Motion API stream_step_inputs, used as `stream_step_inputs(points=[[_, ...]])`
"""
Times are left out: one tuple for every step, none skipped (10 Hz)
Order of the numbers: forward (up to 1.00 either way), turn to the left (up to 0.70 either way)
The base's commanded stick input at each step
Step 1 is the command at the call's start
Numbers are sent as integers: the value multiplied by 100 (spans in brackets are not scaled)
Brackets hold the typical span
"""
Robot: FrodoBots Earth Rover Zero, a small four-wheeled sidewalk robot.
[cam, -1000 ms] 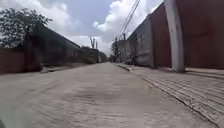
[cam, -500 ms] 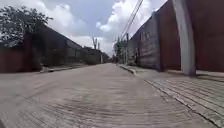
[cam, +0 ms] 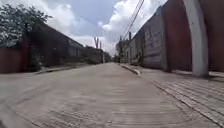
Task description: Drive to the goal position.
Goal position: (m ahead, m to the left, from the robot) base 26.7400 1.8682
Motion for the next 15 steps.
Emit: stream_step_inputs(points=[[100,-12],[100,-27],[100,-37],[100,-40],[100,-38],[100,-24],[100,0],[100,0],[100,0],[100,0],[100,0],[100,0],[100,0],[100,0],[100,0]])
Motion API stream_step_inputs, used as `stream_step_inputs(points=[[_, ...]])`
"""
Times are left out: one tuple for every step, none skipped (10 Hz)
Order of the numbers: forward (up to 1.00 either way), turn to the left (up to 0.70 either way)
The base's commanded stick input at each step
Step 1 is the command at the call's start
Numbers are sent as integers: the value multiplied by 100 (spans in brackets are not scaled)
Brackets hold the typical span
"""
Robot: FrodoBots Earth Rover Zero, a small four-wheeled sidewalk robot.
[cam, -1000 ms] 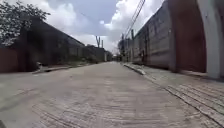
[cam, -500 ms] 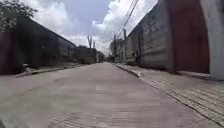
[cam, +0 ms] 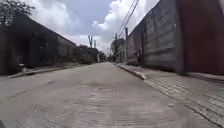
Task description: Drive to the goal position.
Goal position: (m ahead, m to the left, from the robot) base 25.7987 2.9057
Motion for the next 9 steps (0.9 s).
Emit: stream_step_inputs(points=[[100,0],[95,0],[95,0],[100,0],[100,0],[100,0],[100,0],[100,0],[100,0]])
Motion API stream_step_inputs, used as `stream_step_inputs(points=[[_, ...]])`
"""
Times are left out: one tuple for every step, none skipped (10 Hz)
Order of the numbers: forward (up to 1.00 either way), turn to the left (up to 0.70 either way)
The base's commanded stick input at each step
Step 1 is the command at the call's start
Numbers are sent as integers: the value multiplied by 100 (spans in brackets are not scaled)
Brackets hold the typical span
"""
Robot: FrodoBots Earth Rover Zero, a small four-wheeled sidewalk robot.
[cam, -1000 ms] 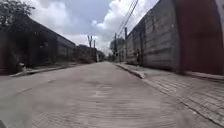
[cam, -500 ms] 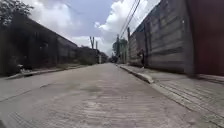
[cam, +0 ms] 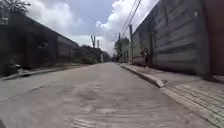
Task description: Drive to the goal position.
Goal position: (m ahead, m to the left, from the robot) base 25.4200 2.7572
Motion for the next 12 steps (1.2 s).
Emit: stream_step_inputs(points=[[100,0],[100,0],[100,0],[100,0],[100,0],[100,0],[100,0],[100,0],[100,0],[100,0],[100,0],[100,0]])
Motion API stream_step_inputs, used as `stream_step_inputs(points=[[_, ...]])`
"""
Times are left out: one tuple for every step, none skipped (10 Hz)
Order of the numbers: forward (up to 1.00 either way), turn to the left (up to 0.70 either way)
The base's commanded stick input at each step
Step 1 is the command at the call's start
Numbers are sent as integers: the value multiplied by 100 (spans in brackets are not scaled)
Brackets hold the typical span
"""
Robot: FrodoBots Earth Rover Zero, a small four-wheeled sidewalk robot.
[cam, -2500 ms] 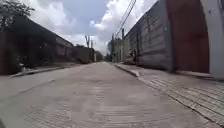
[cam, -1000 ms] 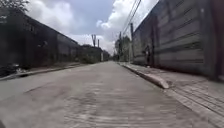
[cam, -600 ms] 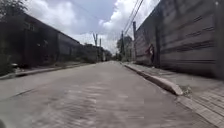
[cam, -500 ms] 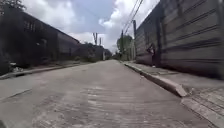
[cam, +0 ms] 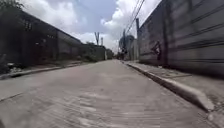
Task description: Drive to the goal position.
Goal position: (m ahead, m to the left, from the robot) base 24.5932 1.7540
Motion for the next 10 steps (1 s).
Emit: stream_step_inputs(points=[[100,0],[100,0],[100,0],[100,0],[100,0],[100,0],[100,0],[100,0],[100,0],[100,0]])
